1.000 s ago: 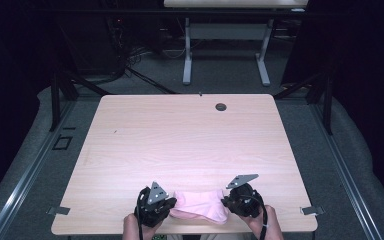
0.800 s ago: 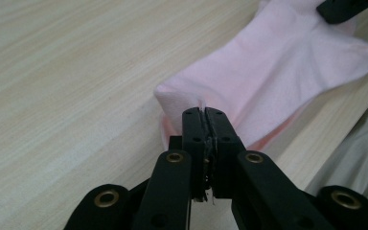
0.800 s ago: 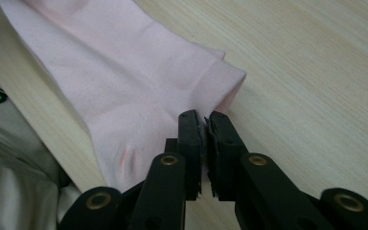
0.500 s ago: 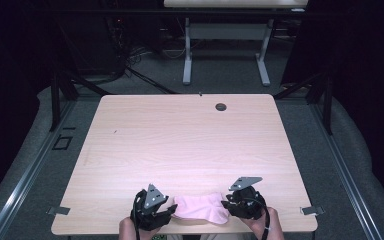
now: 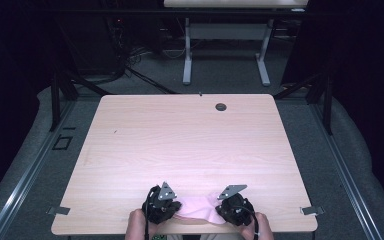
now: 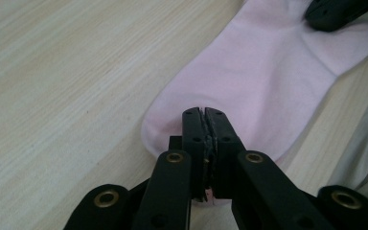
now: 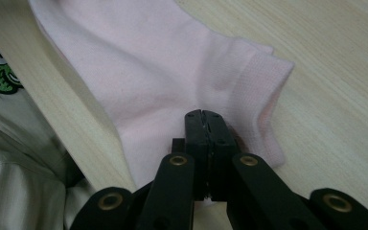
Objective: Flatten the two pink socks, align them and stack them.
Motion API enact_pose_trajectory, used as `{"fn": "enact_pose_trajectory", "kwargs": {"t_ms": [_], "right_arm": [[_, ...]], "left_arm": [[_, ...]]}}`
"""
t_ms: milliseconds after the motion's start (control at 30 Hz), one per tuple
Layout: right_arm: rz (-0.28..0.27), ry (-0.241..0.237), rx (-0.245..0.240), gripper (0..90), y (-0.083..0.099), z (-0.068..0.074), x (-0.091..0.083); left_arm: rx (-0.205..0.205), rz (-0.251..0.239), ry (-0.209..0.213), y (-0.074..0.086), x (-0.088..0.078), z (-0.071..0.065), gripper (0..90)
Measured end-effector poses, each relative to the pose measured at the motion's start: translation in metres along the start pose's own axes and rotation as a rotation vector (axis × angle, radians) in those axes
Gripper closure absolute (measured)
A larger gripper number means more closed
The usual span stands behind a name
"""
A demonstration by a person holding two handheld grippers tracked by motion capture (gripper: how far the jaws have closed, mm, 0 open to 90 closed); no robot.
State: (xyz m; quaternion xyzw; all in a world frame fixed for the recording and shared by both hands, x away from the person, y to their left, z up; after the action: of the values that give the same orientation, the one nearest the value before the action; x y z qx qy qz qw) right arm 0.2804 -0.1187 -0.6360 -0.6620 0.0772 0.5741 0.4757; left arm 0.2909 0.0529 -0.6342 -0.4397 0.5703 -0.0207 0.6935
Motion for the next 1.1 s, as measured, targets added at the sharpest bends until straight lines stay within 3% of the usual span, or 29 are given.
{"fn": "enact_pose_trajectory", "kwargs": {"t_ms": [133, 500, 567, 633, 667, 733, 833, 933, 1100], "right_arm": [[0.011, 0.012, -0.015, 89.9, 0.001, -0.005, -0.001], [0.009, -0.034, -0.003, 89.9, 0.003, -0.016, -0.003], [0.001, -0.035, 0.007, 89.1, 0.002, -0.016, -0.003], [-0.039, -0.049, 0.041, 80.3, -0.001, -0.016, -0.005], [-0.077, -0.080, 0.062, 74.0, -0.003, -0.016, -0.008], [-0.127, -0.086, 0.100, 59.9, -0.006, -0.020, -0.018], [-0.170, -0.028, 0.135, 34.1, -0.006, -0.034, -0.031], [-0.197, 0.042, 0.179, 16.9, -0.002, -0.052, -0.041], [-0.215, 0.137, 0.246, 3.0, 0.011, -0.083, -0.054]], "left_arm": [[-0.012, -0.008, 0.000, 0.006, -0.001, 0.001, 89.2], [-0.049, -0.054, 0.005, 0.010, -0.002, 0.003, 89.2], [-0.063, -0.083, 0.012, 0.005, -0.005, 0.004, 78.7], [-0.065, -0.133, -0.011, -0.002, -0.013, 0.006, 59.7], [-0.074, -0.159, -0.026, -0.006, -0.018, 0.008, 52.4], [-0.089, -0.195, -0.049, -0.010, -0.028, 0.014, 38.6], [-0.104, -0.207, -0.104, -0.009, -0.039, 0.031, 25.1], [-0.151, -0.209, -0.147, 0.000, -0.048, 0.050, 17.7], [-0.232, -0.202, -0.203, 0.022, -0.057, 0.081, 13.7]]}}
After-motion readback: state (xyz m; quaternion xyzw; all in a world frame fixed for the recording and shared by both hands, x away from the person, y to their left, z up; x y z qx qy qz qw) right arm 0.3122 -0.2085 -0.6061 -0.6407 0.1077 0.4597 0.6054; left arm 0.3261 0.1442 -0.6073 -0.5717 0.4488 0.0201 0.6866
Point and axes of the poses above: each handheld gripper's, and its own axes: x roughly forward along the jaws, y roughly out of its underside, z roughly to its left, the point moved 9 cm from there along x, roughly forward along the jaws, and after that the axes turned 4 degrees about x, right-handed, at the moved point
